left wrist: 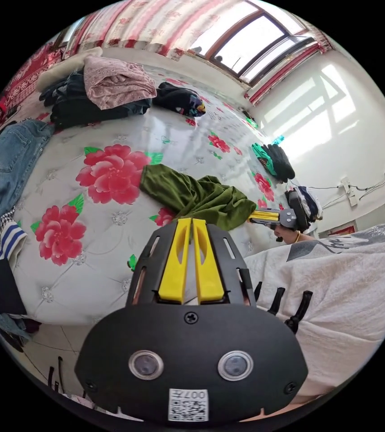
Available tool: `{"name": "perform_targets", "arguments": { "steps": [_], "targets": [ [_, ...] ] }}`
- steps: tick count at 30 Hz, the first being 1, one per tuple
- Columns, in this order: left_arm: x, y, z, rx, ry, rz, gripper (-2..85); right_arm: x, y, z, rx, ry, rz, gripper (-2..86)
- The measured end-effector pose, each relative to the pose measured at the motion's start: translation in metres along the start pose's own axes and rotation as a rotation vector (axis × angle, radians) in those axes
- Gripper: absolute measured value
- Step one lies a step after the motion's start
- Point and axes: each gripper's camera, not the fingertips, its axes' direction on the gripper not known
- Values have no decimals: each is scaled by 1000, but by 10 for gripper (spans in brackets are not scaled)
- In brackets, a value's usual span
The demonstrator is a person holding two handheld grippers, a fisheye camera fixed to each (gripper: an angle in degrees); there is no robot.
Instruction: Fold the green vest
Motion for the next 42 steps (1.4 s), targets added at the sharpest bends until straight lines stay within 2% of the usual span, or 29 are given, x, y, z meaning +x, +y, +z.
{"name": "perform_targets", "arguments": {
  "steps": [4,10,16,19,22,24,28,34,38,42],
  "targets": [
    [6,7,5,-42,19,-8,44,16,4,-14,13,-74,64,6],
    [32,24,22,-136,-130,17,99,42,31,-73,199,-166,171,2],
    [62,12,56,-200,-88,6,123,61,57,-118,307,-259,232,0],
    [69,7,83,-265,-175,-1,103,68,66,-132,331,-300,250,0],
    [62,4,100,-301,-278,-51,25,74,77,-146,364,-342,267,0],
    [61,-2,92,-278,-254,-40,8,81,86,-163,377,-330,264,-1],
    [67,-31,33,-168,-269,73,-5,113,103,-216,444,-275,270,-2],
    [114,-113,-99,100,-179,327,-8,162,117,-358,669,-229,165,-2],
    [192,-137,-208,366,-274,547,-8,152,133,-483,943,-89,39,-3],
    [254,-115,-270,580,-358,713,-9,110,190,-578,1276,146,-113,-3]
  ]
}}
